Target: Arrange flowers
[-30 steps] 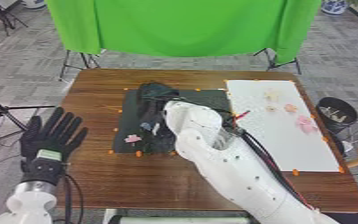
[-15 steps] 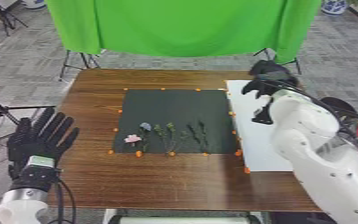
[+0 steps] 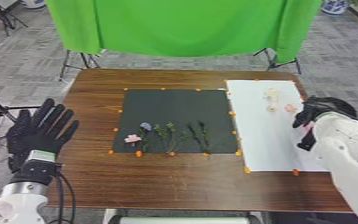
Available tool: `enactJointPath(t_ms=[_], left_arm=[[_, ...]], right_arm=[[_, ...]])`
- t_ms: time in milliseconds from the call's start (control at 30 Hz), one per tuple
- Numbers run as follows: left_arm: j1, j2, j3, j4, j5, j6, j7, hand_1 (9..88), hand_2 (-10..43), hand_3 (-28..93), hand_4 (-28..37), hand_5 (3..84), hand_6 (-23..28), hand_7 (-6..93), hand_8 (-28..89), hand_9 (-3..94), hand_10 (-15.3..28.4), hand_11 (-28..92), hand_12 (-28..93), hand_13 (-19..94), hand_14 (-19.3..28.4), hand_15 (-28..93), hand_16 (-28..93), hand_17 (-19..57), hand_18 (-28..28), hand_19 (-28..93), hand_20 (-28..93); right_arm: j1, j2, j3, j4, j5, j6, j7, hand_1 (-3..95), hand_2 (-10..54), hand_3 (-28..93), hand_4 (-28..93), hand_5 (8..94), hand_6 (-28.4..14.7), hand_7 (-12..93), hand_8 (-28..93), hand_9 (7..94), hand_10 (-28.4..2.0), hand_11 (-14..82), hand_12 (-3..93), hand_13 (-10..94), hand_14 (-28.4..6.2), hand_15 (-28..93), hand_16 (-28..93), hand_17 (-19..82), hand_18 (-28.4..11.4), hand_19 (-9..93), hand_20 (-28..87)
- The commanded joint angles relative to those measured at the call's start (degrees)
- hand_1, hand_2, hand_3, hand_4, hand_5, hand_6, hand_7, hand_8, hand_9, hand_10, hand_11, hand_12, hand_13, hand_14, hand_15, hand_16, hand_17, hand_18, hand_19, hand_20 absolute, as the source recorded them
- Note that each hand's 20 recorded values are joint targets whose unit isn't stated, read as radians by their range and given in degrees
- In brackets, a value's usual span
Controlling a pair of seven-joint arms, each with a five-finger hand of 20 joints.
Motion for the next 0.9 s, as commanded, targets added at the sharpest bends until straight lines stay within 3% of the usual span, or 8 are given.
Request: enactJointPath(t_ms=[33,100,133,200,367,467,667,900], left_arm=[[1.1,-1.67,-0.56,-0.20,0.06,-0.06,-1.34,27.0,11.5,71,-28.3,36.7,9.7,13.5,-9,30.8,16.0,18,11,21,15.6,34,-6,-9.3,15.0,37,8],[1.6,-2.08,-0.89,-0.72,-0.29,1.32,-1.92,26.9,11.5,72,-28.3,36.9,9.7,13.5,-9,30.8,16.0,19,11,21,15.6,34,-6,-9.2,15.0,37,8],[0.6,-0.98,1.06,-0.70,-1.15,2.37,-0.12,26.9,11.5,72,-28.3,37.0,9.8,13.6,-9,30.8,16.0,19,11,21,15.7,34,-6,-9.2,15.0,37,8],[0.9,-1.50,0.63,-0.86,-1.30,2.63,-0.81,26.9,11.6,72,-28.3,37.1,9.8,13.7,-9,30.8,16.1,19,11,21,15.8,34,-6,-9.2,15.0,37,8],[1.2,-1.76,0.67,-0.77,-1.92,2.30,-0.83,26.8,11.8,72,-28.3,37.3,9.9,13.7,-9,30.8,16.2,19,11,21,15.9,34,-6,-9.3,15.0,37,8],[1.5,-1.96,0.58,-0.88,-2.26,2.30,-0.80,26.8,12.0,71,-28.3,37.4,9.9,13.8,-9,30.8,16.3,19,11,21,15.9,34,-6,-9.3,15.1,37,8],[2.0,-2.22,0.65,-0.88,-3.59,1.90,-0.32,26.7,12.2,71,-28.3,37.5,10.0,13.7,-9,30.9,16.3,19,11,21,16.1,34,-6,-9.4,15.1,37,8],[1.7,-2.20,0.68,-0.74,-3.33,1.56,-0.27,26.7,12.3,71,-28.3,37.6,9.9,13.8,-9,31.1,16.5,19,11,21,16.1,35,-6,-9.4,15.1,37,8]], right_arm=[[4.5,-1.0,-2.3,5.3,2.6,-1.7,2.4,45.6,-9.5,78,-28,43.2,-7.0,12,-10,42.1,-16.5,8.3,12.5,61,-13.3,64,17,28,-23.3,77,27],[4.6,-1.0,-3.1,6.2,2.0,-1.3,2.7,49.3,-9.5,76,-28,44.8,-6.4,14,-11,43.6,-16.1,9.2,12.0,61,-12.0,59,21,28,-23.2,77,27],[4.2,-0.8,-3.4,6.4,1.0,-0.8,2.3,53.4,-9.5,73,-28,46.3,-5.8,14,-12,44.9,-16.1,9.6,11.7,62,-10.1,52,25,28,-23.0,77,27],[3.7,-1.0,-3.4,6.8,0.0,-1.2,2.4,57.7,-9.4,71,-28,49.3,-4.8,15,-12,48.0,-15.7,9.6,11.8,62,-8.7,45,29,28,-22.3,76,26],[1.8,-1.6,-2.8,8.4,0.6,1.8,2.6,62.6,-8.7,70,-28,58.2,-2.2,19,-12,61.4,-13.3,16.2,16.5,65,-6.4,37,34,29,-20.5,75,28],[0.6,-1.6,-2.7,8.5,-0.1,3.8,1.9,64.0,-9.5,69,-28,62.3,-1.9,25,-2,73.5,-10.3,9.4,35.0,68,-5.4,35,37,31,-19.0,72,27],[-0.9,-0.9,-2.6,6.6,-2.1,7.6,0.4,66.2,-7.3,67,-28,67.0,-1.1,34,2,79.1,-9.7,13.2,44.7,72,-5.6,34,40,33,-17.2,71,28],[-2.0,0.8,-1.8,-0.4,-4.3,12.1,-1.1,66.1,-6.4,68,-28,68.2,-1.0,35,3,80.1,-9.3,13.9,47.1,73,-5.7,36,41,33,-17.4,73,27]])
